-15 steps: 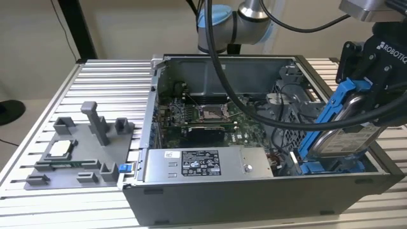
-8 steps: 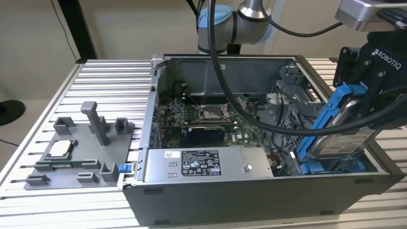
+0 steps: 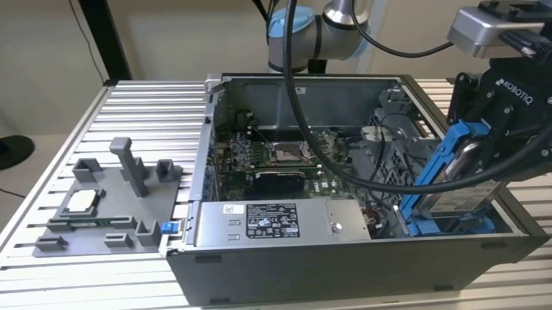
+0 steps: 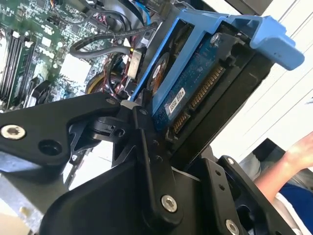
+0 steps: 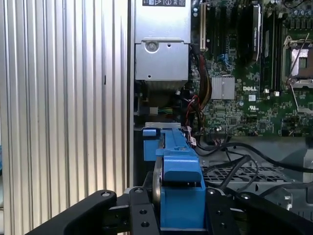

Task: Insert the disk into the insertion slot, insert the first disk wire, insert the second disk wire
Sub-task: 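Insert the disk into the insertion slot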

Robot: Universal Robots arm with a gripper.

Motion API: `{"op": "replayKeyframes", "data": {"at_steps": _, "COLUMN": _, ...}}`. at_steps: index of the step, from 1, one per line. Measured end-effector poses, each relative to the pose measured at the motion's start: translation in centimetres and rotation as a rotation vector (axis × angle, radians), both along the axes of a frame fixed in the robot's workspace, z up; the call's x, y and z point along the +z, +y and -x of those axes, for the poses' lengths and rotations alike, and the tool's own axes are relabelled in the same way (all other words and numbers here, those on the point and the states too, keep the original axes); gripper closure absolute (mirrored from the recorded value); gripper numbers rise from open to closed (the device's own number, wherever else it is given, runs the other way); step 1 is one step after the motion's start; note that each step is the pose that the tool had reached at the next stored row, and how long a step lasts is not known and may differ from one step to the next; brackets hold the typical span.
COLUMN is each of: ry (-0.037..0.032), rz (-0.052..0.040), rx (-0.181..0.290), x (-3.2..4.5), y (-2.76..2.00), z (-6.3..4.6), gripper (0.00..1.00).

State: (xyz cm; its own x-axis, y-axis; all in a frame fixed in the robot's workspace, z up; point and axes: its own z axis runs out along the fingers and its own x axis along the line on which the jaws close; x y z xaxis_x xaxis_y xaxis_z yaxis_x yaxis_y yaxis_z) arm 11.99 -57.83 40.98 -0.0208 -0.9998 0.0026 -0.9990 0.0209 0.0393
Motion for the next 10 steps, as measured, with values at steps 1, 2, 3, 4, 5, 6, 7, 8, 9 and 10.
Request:
{"op": "replayKeyframes", "data": {"at_steps": 1, "ry": -0.0003, "rz": 0.0003, "rx": 0.000, "x": -0.17, "y": 0.03, "z": 0.0, "gripper": 1.00}}
{"op": "replayKeyframes", "data": {"at_steps": 2, "ry": -0.0001, "rz": 0.0002, "rx": 0.000, "x": -0.35, "y": 0.06, "z": 0.0, "gripper": 1.00}}
{"op": "replayKeyframes", "data": {"at_steps": 3, "ry": -0.0001, "rz": 0.0003, "rx": 0.000, "x": -0.53, "y": 0.09, "z": 0.0, "gripper": 1.00}}
{"op": "replayKeyframes", "data": {"at_steps": 4, "ry": 0.0000, "rz": 0.0003, "rx": 0.000, "x": -0.71, "y": 0.11, "z": 0.0, "gripper": 1.00}}
{"op": "replayKeyframes", "data": {"at_steps": 5, "ry": 0.0000, "rz": 0.0003, "rx": 0.000, "x": -0.88, "y": 0.14, "z": 0.0, "gripper": 1.00}}
{"op": "replayKeyframes", "data": {"at_steps": 6, "ry": 0.0000, "rz": -0.0001, "rx": 0.000, "x": -1.09, "y": 0.16, "z": 0.0, "gripper": 1.00}}
{"op": "replayKeyframes", "data": {"at_steps": 7, "ry": 0.0002, "rz": -0.0001, "rx": 0.000, "x": -1.27, "y": 0.16, "z": 0.0, "gripper": 1.00}}
{"op": "replayKeyframes", "data": {"at_steps": 8, "ry": 0.0003, "rz": -0.0001, "rx": 0.000, "x": -1.45, "y": 0.17, "z": 0.0, "gripper": 1.00}}
{"op": "replayKeyframes", "data": {"at_steps": 9, "ry": 0.0005, "rz": 0.0002, "rx": 0.000, "x": -1.59, "y": 0.17, "z": 0.0, "gripper": 1.00}}
{"op": "replayKeyframes", "data": {"at_steps": 10, "ry": 0.0005, "rz": 0.0001, "rx": 0.000, "x": -1.72, "y": 0.18, "z": 0.0, "gripper": 1.00}}
